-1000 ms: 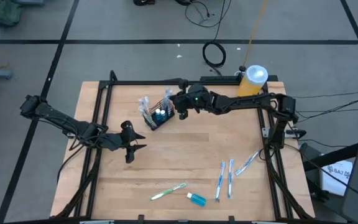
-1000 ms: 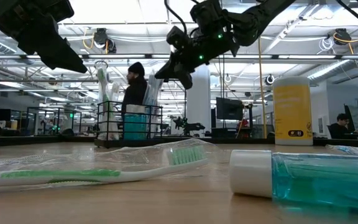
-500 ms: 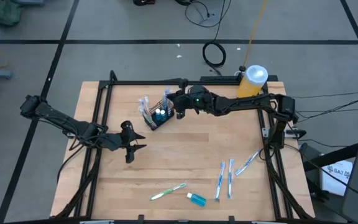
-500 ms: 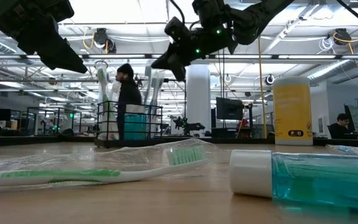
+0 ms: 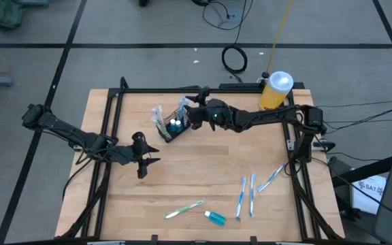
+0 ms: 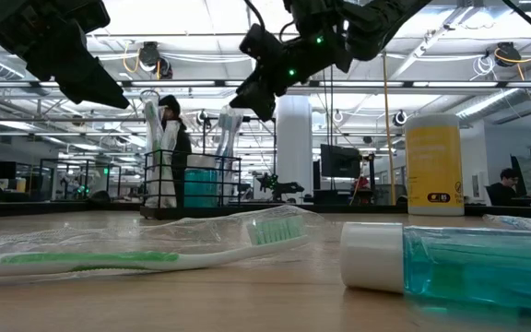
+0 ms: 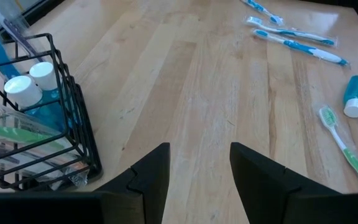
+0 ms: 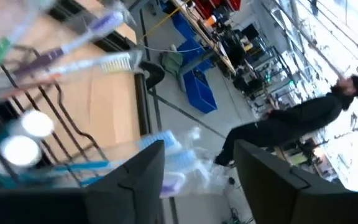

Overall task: Pick & Place toothbrushing station
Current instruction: Put the green toothbrush into the black wire organizer

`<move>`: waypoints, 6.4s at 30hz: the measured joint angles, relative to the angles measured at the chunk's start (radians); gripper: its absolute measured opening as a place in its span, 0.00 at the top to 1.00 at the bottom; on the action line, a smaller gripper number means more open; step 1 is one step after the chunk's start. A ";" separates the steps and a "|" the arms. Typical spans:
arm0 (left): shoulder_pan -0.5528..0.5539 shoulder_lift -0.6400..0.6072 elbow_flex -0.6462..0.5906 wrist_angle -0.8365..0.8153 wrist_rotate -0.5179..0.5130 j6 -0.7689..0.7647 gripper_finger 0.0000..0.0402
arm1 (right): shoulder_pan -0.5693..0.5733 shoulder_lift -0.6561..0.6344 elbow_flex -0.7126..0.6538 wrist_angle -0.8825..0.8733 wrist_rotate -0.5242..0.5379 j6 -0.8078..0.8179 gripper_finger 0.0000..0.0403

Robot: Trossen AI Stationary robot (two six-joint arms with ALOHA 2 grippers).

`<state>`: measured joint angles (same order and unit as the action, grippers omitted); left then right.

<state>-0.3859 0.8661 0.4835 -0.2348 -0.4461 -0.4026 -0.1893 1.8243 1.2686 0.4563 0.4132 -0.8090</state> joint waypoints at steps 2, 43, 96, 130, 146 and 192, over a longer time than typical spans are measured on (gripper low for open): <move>0.000 0.000 0.000 0.000 0.000 -0.001 0.56 | 0.032 -0.015 0.000 -0.074 0.037 0.060 0.50; -0.162 0.716 0.690 -0.162 0.121 -0.227 0.56 | 0.464 -0.111 -0.139 -0.862 -0.317 0.917 0.51; -0.119 1.243 0.912 -0.083 0.125 -0.259 0.57 | 0.628 -0.631 -0.750 -0.281 -0.230 1.264 0.51; -0.103 1.228 0.910 -0.092 0.197 -0.247 0.84 | 0.628 -0.631 -0.749 -0.281 -0.230 1.257 0.51; -0.114 0.866 0.911 -0.334 -0.086 -0.212 0.85 | 0.628 -0.630 -0.748 -0.257 -0.230 1.249 0.51; 0.334 0.316 0.057 1.291 -0.023 0.623 0.86 | 0.627 -0.630 -0.748 -0.124 -0.231 1.032 0.51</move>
<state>-0.0520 1.1820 0.5405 1.0561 -0.4689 0.2202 0.4377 1.1938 0.5201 0.3327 0.1825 0.2230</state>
